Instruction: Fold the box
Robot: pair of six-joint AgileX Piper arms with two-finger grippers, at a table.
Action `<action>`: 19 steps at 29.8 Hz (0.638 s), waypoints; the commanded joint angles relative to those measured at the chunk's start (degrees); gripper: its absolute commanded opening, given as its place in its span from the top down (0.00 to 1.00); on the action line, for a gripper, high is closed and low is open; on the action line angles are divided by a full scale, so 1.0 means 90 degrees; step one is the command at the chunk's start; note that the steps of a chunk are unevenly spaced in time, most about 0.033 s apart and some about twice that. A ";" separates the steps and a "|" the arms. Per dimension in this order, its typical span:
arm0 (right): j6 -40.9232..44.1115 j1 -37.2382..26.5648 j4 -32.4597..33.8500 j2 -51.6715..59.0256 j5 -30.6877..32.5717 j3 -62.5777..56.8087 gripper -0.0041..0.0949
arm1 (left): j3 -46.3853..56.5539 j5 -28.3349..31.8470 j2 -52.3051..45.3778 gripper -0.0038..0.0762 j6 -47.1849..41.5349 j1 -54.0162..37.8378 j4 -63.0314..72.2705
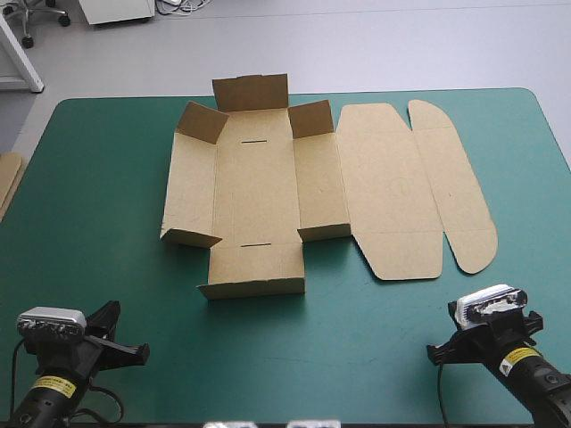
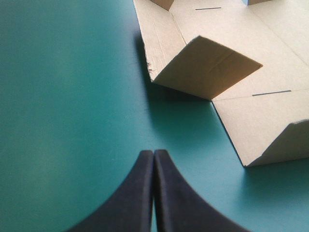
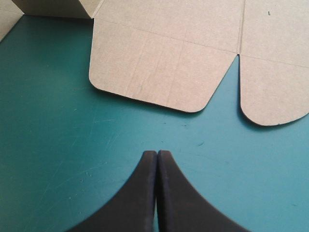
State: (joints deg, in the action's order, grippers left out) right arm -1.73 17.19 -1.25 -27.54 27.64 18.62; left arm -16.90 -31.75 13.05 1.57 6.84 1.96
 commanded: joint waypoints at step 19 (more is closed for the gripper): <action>-0.0038 -0.0022 -0.0020 -0.0060 -0.0396 0.0170 0.98 | -0.0365 0.0486 0.0066 0.85 -0.0018 -0.0001 -0.0036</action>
State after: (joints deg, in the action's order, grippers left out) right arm -1.73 17.19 -1.25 -27.54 27.64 18.62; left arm -17.42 -31.75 13.05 1.57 6.84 1.71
